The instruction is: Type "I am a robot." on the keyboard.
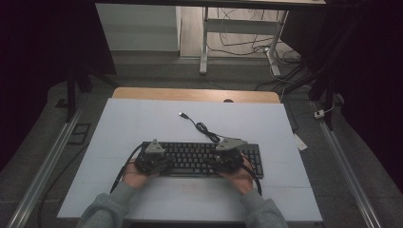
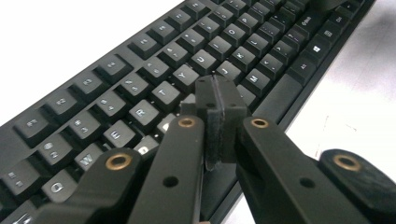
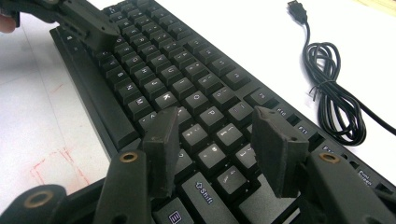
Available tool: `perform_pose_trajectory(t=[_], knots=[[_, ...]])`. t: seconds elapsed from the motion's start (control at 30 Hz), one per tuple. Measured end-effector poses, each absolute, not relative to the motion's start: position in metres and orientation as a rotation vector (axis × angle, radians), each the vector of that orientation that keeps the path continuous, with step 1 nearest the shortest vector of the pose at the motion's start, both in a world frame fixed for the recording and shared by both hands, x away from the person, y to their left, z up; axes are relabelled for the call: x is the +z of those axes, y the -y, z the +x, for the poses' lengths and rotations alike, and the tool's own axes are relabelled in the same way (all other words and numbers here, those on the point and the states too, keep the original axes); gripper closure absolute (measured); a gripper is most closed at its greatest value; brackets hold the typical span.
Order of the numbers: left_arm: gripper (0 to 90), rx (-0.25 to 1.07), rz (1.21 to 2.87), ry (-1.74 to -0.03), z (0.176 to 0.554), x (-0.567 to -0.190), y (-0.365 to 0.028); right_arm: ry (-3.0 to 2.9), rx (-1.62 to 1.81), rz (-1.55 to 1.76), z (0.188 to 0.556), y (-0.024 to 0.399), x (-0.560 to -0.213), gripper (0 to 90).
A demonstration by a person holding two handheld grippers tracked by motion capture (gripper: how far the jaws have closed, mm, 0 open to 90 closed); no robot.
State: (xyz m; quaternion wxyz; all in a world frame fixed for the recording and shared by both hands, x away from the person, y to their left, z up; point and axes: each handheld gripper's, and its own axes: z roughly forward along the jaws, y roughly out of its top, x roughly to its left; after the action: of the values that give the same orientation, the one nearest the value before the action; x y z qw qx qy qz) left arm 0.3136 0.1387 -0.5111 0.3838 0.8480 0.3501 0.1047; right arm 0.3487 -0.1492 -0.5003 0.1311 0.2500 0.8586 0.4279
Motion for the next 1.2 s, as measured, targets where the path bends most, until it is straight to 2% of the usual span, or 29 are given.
perform_pose_trajectory(t=[1.2], knots=[[88.9, 0.249, 2.223, -0.875, 0.317, -0.521, -0.120, -2.491, 1.233, 0.729, 0.349, 0.149, -0.501, 51.8]])
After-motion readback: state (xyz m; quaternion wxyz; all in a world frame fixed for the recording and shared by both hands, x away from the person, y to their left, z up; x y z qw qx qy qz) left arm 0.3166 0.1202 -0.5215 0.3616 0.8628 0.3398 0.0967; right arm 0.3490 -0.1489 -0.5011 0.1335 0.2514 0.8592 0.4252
